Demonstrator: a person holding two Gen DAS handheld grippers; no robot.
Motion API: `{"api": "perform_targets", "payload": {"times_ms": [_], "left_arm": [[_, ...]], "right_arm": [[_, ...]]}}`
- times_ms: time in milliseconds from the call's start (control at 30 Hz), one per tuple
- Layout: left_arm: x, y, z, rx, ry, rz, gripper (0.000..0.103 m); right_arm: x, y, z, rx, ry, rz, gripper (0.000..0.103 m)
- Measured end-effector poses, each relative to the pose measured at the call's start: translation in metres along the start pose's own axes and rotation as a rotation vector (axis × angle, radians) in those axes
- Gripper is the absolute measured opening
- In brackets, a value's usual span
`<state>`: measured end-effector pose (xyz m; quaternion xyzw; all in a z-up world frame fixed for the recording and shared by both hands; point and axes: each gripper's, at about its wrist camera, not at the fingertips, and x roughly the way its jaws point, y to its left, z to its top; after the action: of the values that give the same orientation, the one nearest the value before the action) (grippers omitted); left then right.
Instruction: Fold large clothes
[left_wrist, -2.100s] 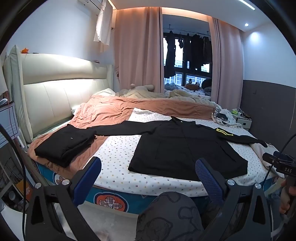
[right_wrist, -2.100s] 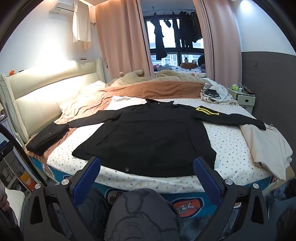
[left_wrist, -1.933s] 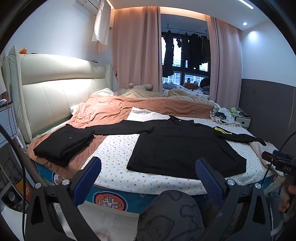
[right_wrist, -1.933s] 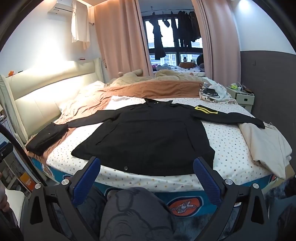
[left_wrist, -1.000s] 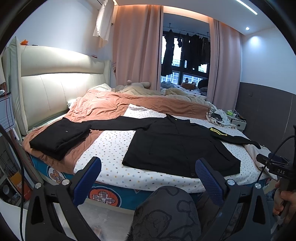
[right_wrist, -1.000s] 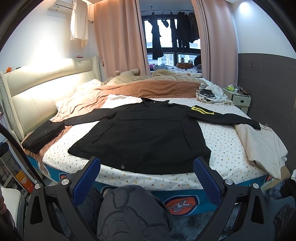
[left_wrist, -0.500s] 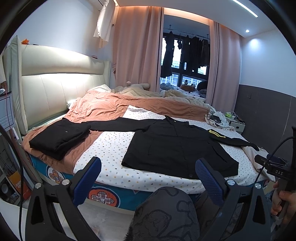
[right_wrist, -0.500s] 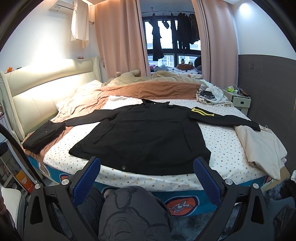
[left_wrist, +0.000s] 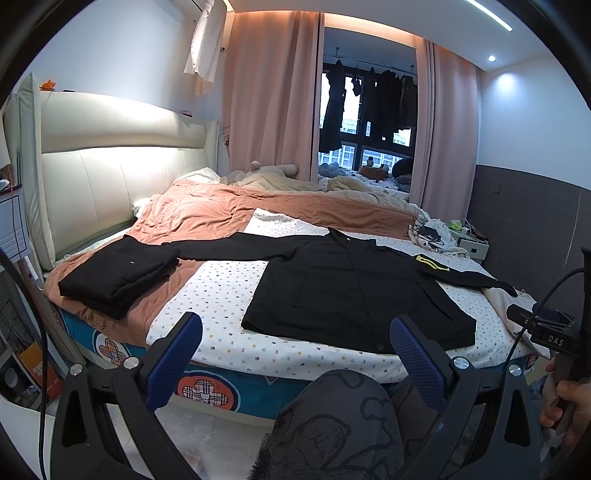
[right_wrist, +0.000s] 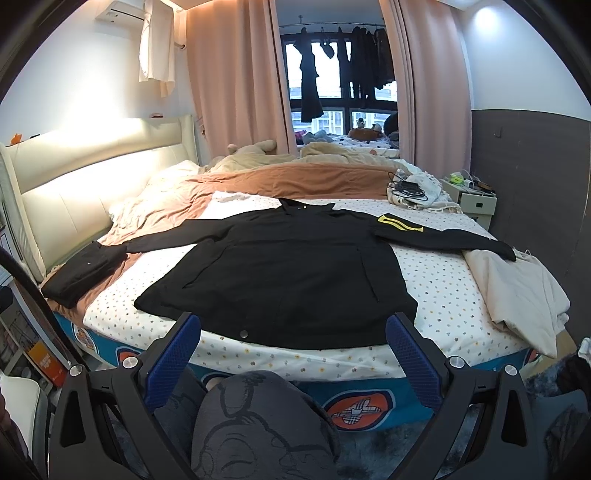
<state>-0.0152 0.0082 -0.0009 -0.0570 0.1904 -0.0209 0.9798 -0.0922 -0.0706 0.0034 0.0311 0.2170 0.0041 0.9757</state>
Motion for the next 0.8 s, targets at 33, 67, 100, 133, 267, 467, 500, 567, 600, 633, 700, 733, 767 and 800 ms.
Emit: {"api": "perform_targets", "payload": {"times_ms": [33,67,100,133,267,467,500,567,600,633,700,733,767,800], "left_arm": [[0.001,-0.001,0.000,0.002,0.001,0.004,0.103],[0.001,-0.002,0.000,0.005,0.001,0.006,0.103],[0.001,-0.003,0.000,0.006,0.001,0.010,0.103],[0.002,-0.003,0.000,0.007,0.000,0.013,0.103],[0.002,-0.005,0.000,0.009,-0.005,0.010,0.103],[0.006,-0.003,0.002,0.013,-0.005,0.013,0.103],[0.008,-0.003,0.003,0.013,-0.003,0.012,0.103],[0.012,-0.003,0.004,0.011,0.000,0.012,0.103],[0.014,-0.002,0.005,0.008,0.002,0.011,0.103],[0.015,-0.002,0.007,0.006,0.004,0.010,0.103],[0.020,-0.001,0.009,0.003,0.007,0.012,0.103],[0.023,-0.001,0.010,0.002,0.009,0.016,0.103],[0.027,0.000,0.011,-0.001,0.013,0.021,0.103],[0.031,0.000,0.013,-0.004,0.017,0.025,0.103]], "right_arm": [[0.000,0.000,0.001,0.000,0.001,-0.002,0.101],[0.001,0.000,0.001,0.001,0.001,-0.001,0.101],[0.001,-0.001,0.001,0.001,0.001,0.001,0.101],[0.001,-0.001,0.001,0.000,0.000,0.001,0.101],[0.003,-0.001,0.001,-0.001,-0.001,0.004,0.101],[0.010,0.001,0.004,-0.005,-0.004,0.001,0.101],[0.012,0.001,0.005,-0.005,-0.004,0.004,0.101],[0.016,0.002,0.006,-0.002,-0.003,0.007,0.101],[0.019,0.002,0.008,0.001,-0.001,0.011,0.101],[0.022,0.002,0.009,0.002,0.001,0.013,0.101],[0.028,0.002,0.012,0.001,0.005,0.012,0.101],[0.032,0.002,0.014,0.001,0.007,0.012,0.101],[0.035,0.002,0.016,0.002,0.009,0.014,0.101],[0.037,0.003,0.018,0.004,0.010,0.016,0.101]]}}
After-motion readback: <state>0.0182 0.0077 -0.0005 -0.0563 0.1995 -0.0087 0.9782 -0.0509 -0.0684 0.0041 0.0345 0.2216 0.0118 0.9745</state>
